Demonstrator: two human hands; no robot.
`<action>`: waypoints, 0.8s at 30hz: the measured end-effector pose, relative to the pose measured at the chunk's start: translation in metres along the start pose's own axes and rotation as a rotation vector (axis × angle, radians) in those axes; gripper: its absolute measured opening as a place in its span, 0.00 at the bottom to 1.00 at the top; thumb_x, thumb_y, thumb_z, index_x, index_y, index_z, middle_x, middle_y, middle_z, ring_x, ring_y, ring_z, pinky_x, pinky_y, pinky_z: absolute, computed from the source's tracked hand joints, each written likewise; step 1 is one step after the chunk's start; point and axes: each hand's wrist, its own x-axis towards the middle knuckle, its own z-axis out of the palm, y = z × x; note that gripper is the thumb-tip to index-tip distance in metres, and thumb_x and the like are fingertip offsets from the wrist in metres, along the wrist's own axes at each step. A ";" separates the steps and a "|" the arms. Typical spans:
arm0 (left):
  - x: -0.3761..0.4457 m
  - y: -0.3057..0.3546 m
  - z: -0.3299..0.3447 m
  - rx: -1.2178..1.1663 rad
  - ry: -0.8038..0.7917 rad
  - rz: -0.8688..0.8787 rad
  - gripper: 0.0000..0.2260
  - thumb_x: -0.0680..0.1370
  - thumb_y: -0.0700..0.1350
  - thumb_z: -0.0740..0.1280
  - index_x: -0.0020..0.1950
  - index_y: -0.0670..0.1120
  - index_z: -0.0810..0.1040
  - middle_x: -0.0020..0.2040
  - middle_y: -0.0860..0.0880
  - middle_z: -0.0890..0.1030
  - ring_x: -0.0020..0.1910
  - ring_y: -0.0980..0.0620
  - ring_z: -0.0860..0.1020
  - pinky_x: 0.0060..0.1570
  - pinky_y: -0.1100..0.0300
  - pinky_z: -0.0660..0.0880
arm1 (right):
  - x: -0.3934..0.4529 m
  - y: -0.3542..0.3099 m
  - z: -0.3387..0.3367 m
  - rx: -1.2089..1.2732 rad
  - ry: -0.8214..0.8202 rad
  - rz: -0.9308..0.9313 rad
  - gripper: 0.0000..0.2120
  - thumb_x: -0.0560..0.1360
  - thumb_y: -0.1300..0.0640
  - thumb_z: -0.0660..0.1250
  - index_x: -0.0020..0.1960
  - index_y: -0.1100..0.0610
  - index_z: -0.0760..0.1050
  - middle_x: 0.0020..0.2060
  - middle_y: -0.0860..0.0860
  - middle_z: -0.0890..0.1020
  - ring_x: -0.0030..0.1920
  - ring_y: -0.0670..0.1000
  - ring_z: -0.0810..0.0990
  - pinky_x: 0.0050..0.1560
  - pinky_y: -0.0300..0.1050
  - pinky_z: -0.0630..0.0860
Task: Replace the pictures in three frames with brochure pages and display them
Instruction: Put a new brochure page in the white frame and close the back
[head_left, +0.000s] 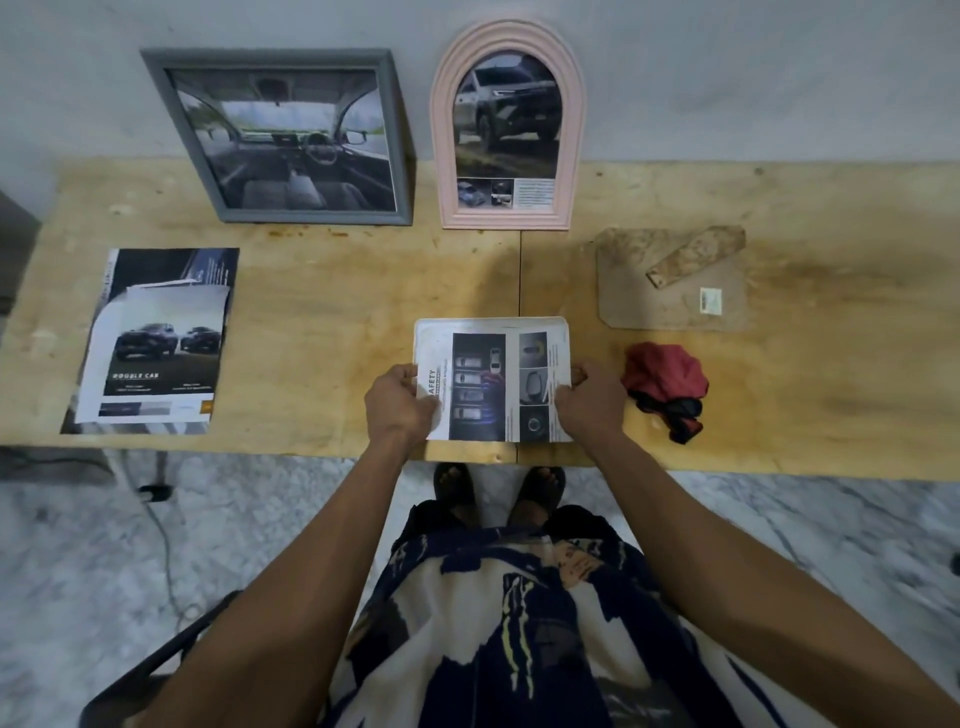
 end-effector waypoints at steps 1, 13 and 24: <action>0.001 -0.001 -0.001 0.010 -0.004 0.006 0.16 0.73 0.36 0.74 0.60 0.43 0.80 0.46 0.48 0.83 0.46 0.51 0.80 0.45 0.64 0.71 | 0.000 -0.001 0.000 -0.006 0.006 -0.003 0.08 0.73 0.69 0.62 0.48 0.59 0.74 0.42 0.50 0.75 0.42 0.49 0.72 0.27 0.27 0.65; 0.010 -0.003 -0.004 0.129 -0.047 0.088 0.15 0.73 0.35 0.72 0.60 0.41 0.81 0.52 0.43 0.84 0.49 0.45 0.81 0.46 0.60 0.74 | 0.005 -0.003 0.013 -0.070 0.006 -0.040 0.14 0.73 0.69 0.62 0.57 0.62 0.76 0.48 0.54 0.77 0.43 0.49 0.73 0.28 0.28 0.61; 0.024 -0.015 0.003 0.380 -0.107 0.224 0.27 0.75 0.46 0.74 0.73 0.46 0.73 0.63 0.41 0.76 0.64 0.42 0.73 0.57 0.51 0.73 | 0.009 0.002 0.018 -0.177 -0.002 -0.006 0.22 0.74 0.63 0.64 0.68 0.55 0.72 0.62 0.57 0.72 0.60 0.56 0.72 0.50 0.41 0.70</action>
